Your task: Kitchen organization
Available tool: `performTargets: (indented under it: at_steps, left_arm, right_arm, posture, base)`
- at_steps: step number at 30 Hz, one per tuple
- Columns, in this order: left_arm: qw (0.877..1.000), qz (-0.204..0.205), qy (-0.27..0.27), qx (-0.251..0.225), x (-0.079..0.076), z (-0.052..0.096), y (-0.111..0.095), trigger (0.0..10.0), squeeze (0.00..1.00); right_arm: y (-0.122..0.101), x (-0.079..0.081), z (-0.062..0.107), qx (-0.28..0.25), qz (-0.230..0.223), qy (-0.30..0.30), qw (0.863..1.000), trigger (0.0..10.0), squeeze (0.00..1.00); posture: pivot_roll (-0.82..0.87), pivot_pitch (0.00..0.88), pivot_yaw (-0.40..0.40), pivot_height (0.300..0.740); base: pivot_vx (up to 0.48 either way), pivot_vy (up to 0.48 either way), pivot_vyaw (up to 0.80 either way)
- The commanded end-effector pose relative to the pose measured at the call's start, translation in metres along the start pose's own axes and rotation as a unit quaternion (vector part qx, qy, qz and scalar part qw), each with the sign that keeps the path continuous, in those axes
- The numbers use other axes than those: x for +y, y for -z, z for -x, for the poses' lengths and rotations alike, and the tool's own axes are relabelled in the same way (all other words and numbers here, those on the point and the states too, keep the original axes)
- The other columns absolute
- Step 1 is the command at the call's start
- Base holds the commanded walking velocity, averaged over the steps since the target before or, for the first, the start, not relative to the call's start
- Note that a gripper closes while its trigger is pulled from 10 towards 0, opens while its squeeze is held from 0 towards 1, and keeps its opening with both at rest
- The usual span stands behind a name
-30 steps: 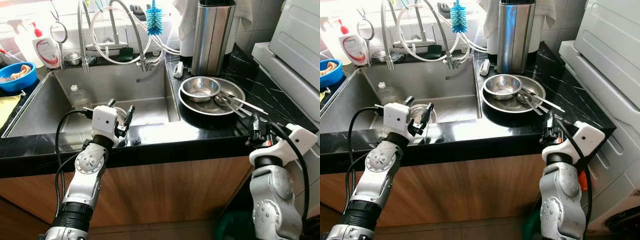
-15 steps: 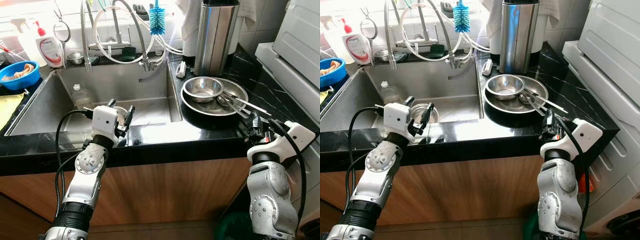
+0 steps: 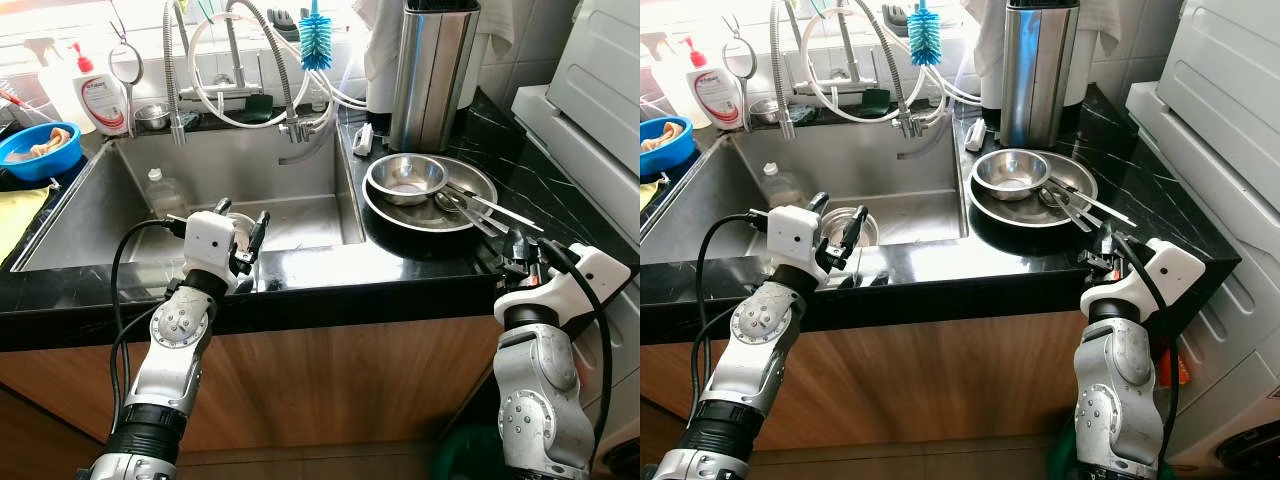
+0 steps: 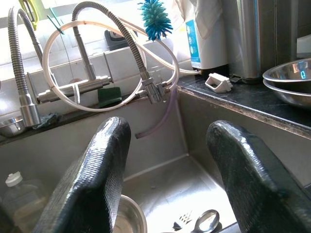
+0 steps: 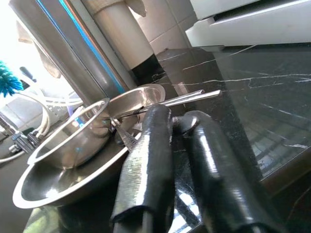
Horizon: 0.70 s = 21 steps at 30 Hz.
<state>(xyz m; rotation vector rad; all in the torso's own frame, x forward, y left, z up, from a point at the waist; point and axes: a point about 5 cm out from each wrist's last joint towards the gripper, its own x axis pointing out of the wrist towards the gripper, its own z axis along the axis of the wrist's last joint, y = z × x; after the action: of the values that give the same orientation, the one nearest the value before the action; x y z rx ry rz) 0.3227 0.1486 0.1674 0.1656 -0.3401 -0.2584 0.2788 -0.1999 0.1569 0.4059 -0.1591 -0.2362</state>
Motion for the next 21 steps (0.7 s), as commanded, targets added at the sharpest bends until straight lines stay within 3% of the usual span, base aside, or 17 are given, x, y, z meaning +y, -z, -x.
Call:
performTargets:
  at_steps: [1,17,18,19,21]
  left_arm:
    - [1.000,-0.010,0.002,-0.010,0.002,-0.003,-0.005,10.0,0.00]
    - [1.000,-0.011,0.000,-0.010,0.002,-0.003,-0.005,10.0,0.00]
    - [1.000,-0.011,0.000,-0.010,0.002,-0.003,-0.005,10.0,0.00]
    - [1.000,-0.011,0.000,-0.010,0.002,-0.003,-0.005,10.0,0.00]
    - [1.000,-0.011,-0.002,-0.009,0.003,-0.003,-0.005,10.0,0.00]
  right_arm:
    - [0.000,0.002,-0.001,0.000,-0.005,0.001,1.000,0.0,0.00]
    - [-0.002,0.010,-0.003,-0.001,0.000,-0.027,1.000,0.0,0.00]
    - [-0.003,0.011,-0.003,-0.001,0.002,-0.028,1.000,8.2,0.00]
    - [-0.003,0.012,-0.003,-0.001,0.003,-0.029,1.000,10.0,0.00]
    - [-0.011,0.019,-0.005,-0.011,0.006,-0.050,0.999,10.0,0.00]
  posture:
    - [-0.07,0.000,0.082,0.740]
    - [-0.08,0.000,0.077,0.740]
    - [-0.07,0.000,0.077,0.740]
    - [-0.07,0.000,0.077,0.740]
    - [-0.08,0.000,0.076,0.740]
  base:
    - [0.000,0.000,0.00]
    - [0.000,0.000,0.00]
    - [0.000,0.000,0.00]
    - [0.000,0.000,0.00]
    - [0.000,0.000,0.00]
